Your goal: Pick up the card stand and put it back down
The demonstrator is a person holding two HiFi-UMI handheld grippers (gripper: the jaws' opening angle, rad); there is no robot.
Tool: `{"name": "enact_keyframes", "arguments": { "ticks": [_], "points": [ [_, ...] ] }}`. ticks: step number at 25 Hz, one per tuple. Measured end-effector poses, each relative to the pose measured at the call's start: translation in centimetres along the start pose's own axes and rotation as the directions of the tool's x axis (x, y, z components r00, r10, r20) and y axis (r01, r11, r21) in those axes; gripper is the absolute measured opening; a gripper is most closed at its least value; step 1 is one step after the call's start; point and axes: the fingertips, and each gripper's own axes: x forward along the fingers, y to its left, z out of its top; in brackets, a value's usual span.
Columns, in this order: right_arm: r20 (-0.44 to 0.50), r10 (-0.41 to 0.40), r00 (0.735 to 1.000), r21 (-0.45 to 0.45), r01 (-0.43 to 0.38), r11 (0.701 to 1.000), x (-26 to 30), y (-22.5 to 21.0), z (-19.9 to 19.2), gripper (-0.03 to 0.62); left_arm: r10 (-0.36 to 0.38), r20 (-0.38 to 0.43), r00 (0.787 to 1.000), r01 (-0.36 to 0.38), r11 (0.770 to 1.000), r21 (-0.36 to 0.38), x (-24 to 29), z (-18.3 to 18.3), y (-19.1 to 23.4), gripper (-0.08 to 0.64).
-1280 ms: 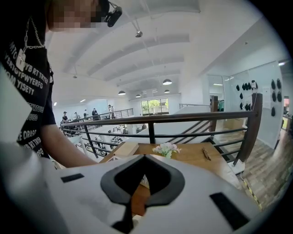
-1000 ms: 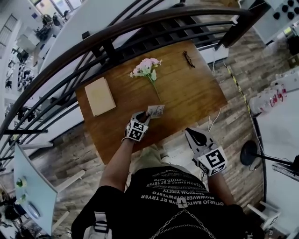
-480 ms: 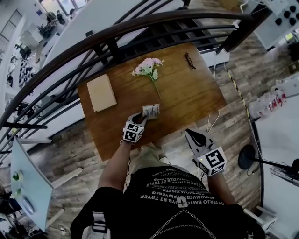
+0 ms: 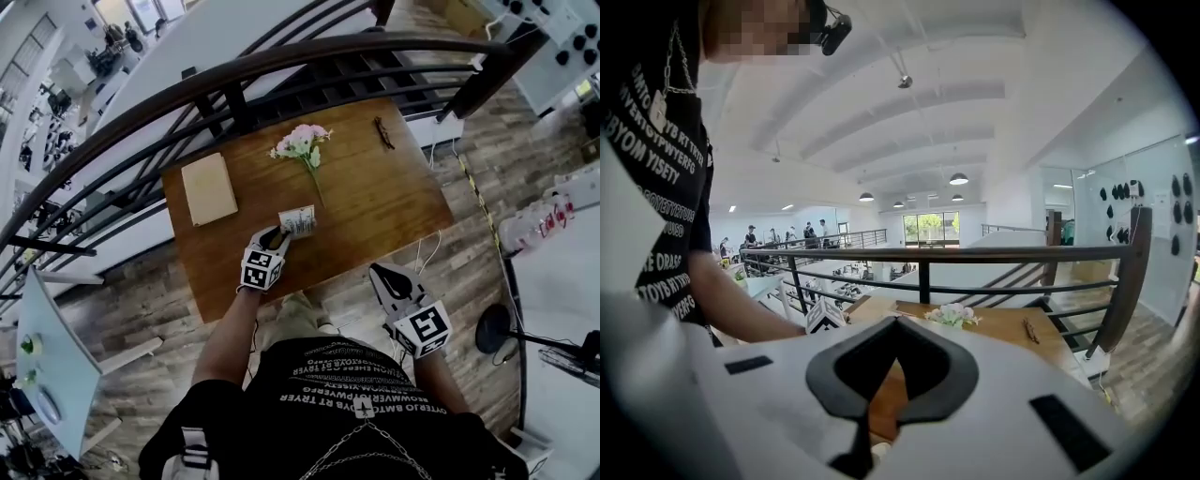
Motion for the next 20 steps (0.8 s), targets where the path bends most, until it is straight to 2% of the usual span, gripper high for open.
{"name": "enact_keyframes", "arguments": {
  "ticks": [7, 11, 20],
  "points": [
    [0.014, 0.000, 1.000, -0.001, 0.000, 1.000, -0.5, -0.1, -0.2, 0.014, 0.033, 0.013, 0.999, -0.033, 0.999, -0.006, -1.9, 3.4, -0.2, 0.143],
    [0.029, 0.014, 0.999, 0.000, -0.014, 1.000, -0.5, 0.5, -0.1, 0.014, 0.021, 0.010, 1.000, -0.021, 0.999, -0.029, -3.4, 4.9, -0.6, 0.143],
    [0.042, 0.024, 0.999, -0.006, -0.024, 1.000, -1.4, 1.1, 0.0, 0.014, 0.026, 0.037, 0.999, -0.026, 0.999, -0.020, -6.8, 9.6, -1.9, 0.143]
  ]
}}
